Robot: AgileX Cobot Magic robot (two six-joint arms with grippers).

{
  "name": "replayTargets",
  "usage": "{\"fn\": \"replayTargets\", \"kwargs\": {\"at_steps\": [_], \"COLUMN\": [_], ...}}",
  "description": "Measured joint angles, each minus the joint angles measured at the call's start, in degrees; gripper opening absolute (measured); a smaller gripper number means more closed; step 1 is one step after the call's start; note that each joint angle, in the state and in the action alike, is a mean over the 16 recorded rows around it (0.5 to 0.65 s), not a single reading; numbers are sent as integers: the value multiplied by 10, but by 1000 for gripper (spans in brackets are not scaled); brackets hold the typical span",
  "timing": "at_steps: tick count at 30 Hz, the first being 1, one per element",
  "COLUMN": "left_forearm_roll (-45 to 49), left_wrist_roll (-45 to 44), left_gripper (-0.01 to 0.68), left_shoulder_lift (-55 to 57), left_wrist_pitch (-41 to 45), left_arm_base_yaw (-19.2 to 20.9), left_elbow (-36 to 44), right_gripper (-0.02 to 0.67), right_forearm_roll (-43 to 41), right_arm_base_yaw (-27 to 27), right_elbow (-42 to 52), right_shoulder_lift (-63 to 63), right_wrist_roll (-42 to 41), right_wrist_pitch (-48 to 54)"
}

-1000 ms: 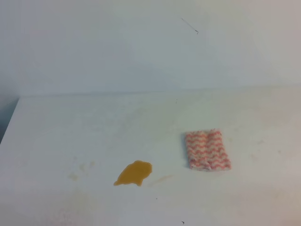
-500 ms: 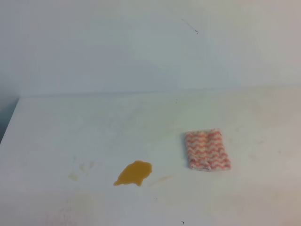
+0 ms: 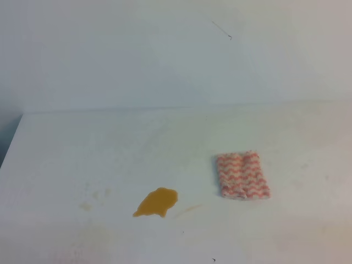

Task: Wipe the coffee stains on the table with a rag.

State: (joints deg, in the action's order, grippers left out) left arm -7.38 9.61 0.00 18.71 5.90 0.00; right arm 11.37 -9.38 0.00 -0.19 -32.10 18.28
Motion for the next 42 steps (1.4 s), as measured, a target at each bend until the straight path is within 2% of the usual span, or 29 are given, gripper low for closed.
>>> {"fn": "replayTargets", "kwargs": {"at_steps": [15, 22, 27, 32, 37, 42], "left_forearm_roll": [0, 0, 0, 0, 0, 0], "left_wrist_roll": [0, 0, 0, 0, 0, 0], "left_gripper": [-1, -1, -1, -1, -1, -1], "left_shoulder_lift": [0, 0, 0, 0, 0, 0], "left_wrist_pitch": [0, 0, 0, 0, 0, 0], "left_arm_base_yaw": [0, 0, 0, 0, 0, 0], "left_elbow": [0, 0, 0, 0, 0, 0], "right_gripper": [-4, -4, -4, -4, -4, -4], "right_forearm_roll": [-35, -69, -95, -105, -82, -42], "right_arm_base_yaw": [0, 0, 0, 0, 1, 1], "right_elbow": [0, 0, 0, 0, -1, -16], "right_shoulder_lift": [0, 0, 0, 0, 0, 0], "right_wrist_roll": [-28, -32, -30, -12, 50, 134], "right_wrist_pitch": [-24, -82, -199, -390, -588, -707]}}
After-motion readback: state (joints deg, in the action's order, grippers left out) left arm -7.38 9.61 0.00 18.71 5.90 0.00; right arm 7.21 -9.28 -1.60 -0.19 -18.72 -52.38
